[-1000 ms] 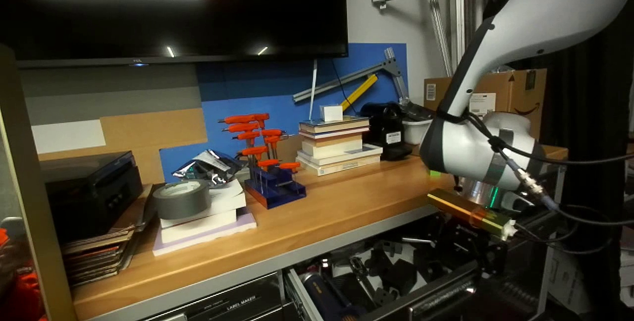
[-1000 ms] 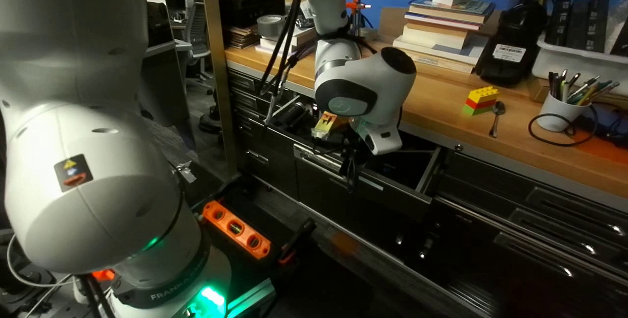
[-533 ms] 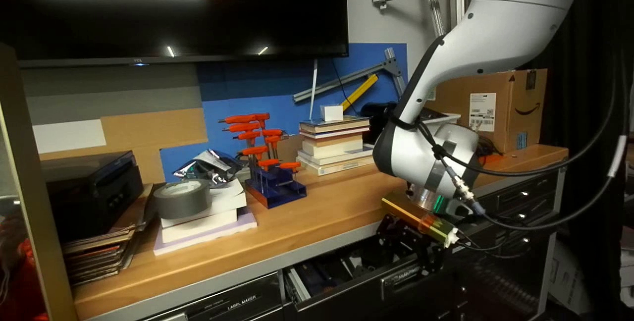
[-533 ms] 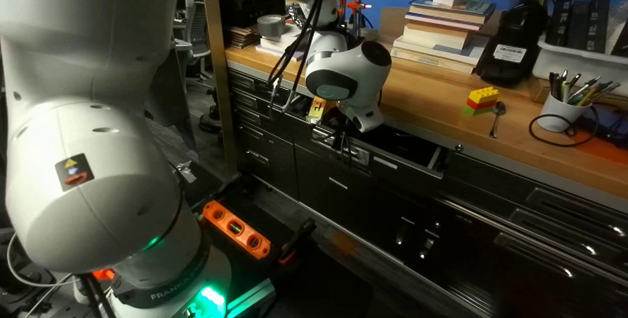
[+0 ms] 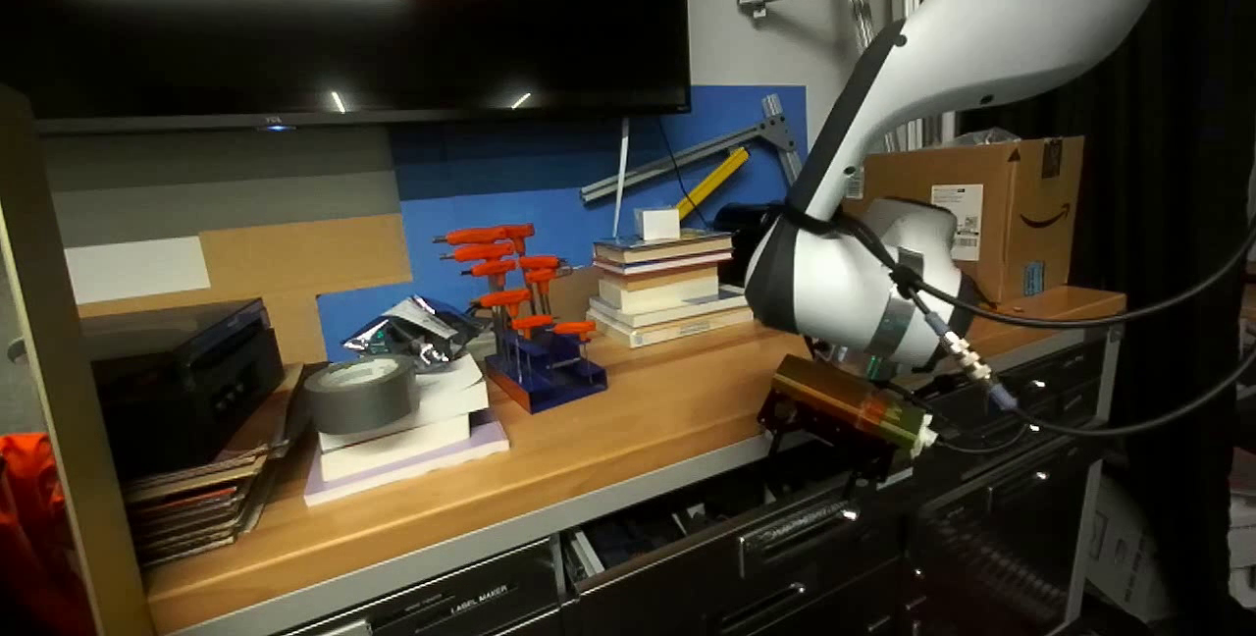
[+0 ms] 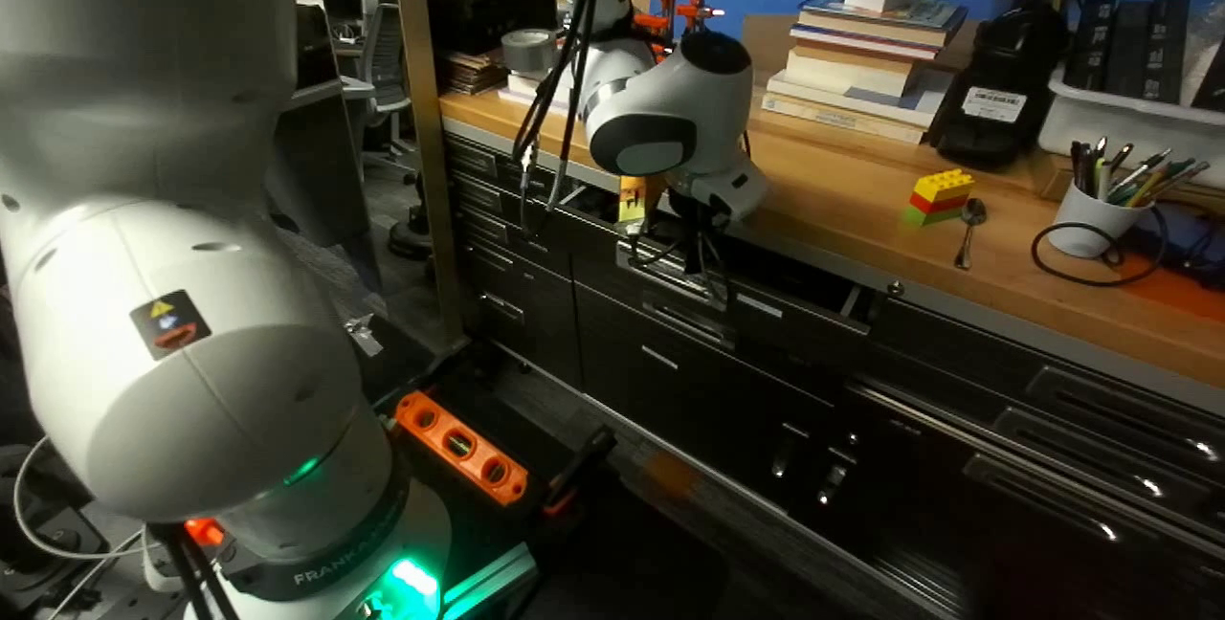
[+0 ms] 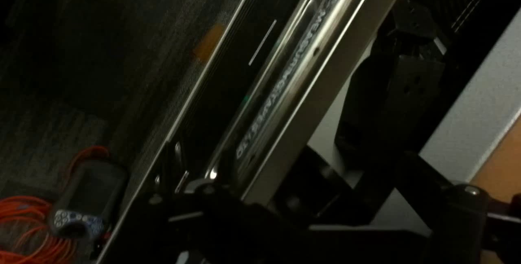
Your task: Pick up the black objects from the counter and put them in the open drawer and close it
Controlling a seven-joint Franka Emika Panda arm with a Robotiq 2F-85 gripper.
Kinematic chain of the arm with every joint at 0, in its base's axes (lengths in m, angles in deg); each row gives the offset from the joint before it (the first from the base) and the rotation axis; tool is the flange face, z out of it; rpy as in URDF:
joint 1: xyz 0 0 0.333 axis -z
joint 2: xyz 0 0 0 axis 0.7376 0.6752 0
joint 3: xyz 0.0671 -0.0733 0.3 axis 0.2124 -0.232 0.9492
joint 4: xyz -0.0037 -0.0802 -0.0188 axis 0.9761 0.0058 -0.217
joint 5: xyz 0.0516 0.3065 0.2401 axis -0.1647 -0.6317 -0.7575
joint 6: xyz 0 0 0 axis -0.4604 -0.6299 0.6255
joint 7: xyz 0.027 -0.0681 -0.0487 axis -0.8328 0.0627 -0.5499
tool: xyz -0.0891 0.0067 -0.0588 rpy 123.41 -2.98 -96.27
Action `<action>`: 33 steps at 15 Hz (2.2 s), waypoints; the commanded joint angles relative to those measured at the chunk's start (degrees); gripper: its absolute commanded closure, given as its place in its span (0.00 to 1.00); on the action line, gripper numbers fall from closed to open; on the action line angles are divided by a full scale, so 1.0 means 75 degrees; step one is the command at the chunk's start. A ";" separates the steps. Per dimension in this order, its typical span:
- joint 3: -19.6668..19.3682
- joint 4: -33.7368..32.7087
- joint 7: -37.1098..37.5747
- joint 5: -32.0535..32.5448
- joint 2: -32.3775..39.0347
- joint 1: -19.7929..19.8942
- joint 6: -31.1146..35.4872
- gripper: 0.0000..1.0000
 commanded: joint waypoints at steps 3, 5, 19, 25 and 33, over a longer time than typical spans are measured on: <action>-0.2762 0.1538 0.1649 0.2860 -0.1024 -0.1775 0.0700 0.00; -0.4025 0.1490 0.2377 0.4221 -0.0520 -0.2415 0.0437 0.00; -0.3718 0.0721 0.3978 0.7287 0.0084 -0.2939 -0.3274 0.00; -0.2690 0.0445 0.4534 0.6611 0.0922 -0.2398 -0.2184 0.00; -0.2045 -0.0142 0.5126 0.4398 0.1881 -0.2276 0.0129 0.00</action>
